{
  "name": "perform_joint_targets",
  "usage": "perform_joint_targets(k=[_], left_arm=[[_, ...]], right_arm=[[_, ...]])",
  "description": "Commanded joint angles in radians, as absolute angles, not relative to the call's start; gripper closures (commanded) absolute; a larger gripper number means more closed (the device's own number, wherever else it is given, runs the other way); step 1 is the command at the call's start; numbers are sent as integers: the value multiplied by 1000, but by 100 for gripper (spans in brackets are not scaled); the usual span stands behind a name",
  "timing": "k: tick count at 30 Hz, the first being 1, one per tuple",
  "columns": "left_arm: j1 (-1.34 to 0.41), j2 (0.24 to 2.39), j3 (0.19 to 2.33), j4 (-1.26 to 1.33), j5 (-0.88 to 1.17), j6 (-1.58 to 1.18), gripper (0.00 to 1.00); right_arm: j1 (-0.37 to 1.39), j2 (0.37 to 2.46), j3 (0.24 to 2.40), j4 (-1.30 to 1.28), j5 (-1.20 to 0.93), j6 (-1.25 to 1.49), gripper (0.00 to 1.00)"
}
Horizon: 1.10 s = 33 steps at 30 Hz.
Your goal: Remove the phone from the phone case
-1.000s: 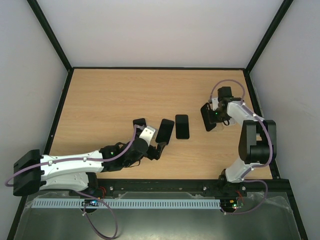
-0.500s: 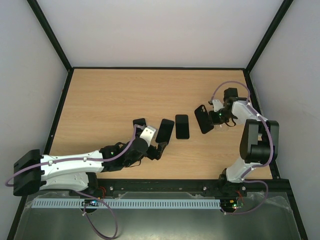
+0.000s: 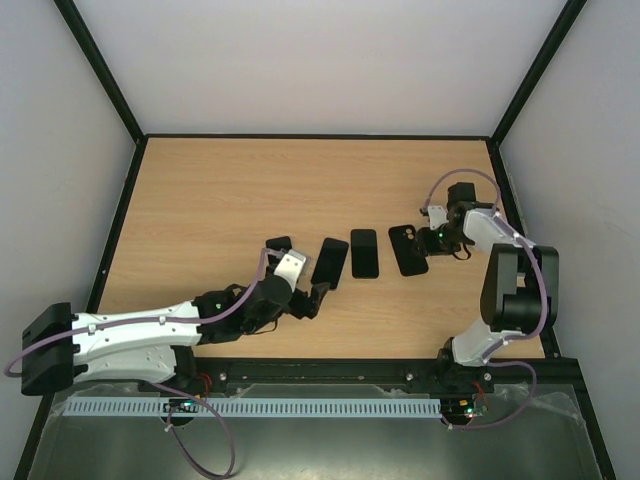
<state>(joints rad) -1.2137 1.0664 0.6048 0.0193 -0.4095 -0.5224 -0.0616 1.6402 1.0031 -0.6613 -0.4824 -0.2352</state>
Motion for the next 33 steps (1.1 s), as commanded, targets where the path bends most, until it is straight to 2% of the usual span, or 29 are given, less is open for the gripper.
perform_joint_targets(k=[1, 7, 13, 14, 19, 21, 24, 27, 30, 33], left_arm=[[-1194, 1024, 655, -65, -458, -541, 9], [-1116, 993, 733, -222, -496, -560, 1], [-870, 1019, 907, -417, -444, -481, 1], [-824, 1024, 933, -432, -427, -454, 1], [-665, 1039, 1025, -450, -385, -343, 1], [-628, 1019, 992, -406, -358, -294, 1], [-581, 994, 905, -319, -319, -262, 1], [-551, 976, 818, -265, -311, -261, 1], [-547, 950, 849, -304, -388, -276, 0], [-537, 865, 793, -246, -462, -260, 0]], right_arm=[[-63, 1511, 984, -641, -396, -218, 53], [-63, 1347, 982, -646, -388, -232, 53], [-63, 1125, 1006, -562, -481, -155, 46], [-63, 1079, 1004, -528, -478, -117, 42], [-63, 930, 886, -323, -423, 43, 8], [-63, 894, 824, -262, -430, 66, 1], [-62, 853, 718, -171, -378, 129, 0], [-64, 840, 709, -147, -261, 225, 0], [-63, 831, 713, -149, -209, 268, 2], [-63, 795, 710, -127, -186, 298, 2]])
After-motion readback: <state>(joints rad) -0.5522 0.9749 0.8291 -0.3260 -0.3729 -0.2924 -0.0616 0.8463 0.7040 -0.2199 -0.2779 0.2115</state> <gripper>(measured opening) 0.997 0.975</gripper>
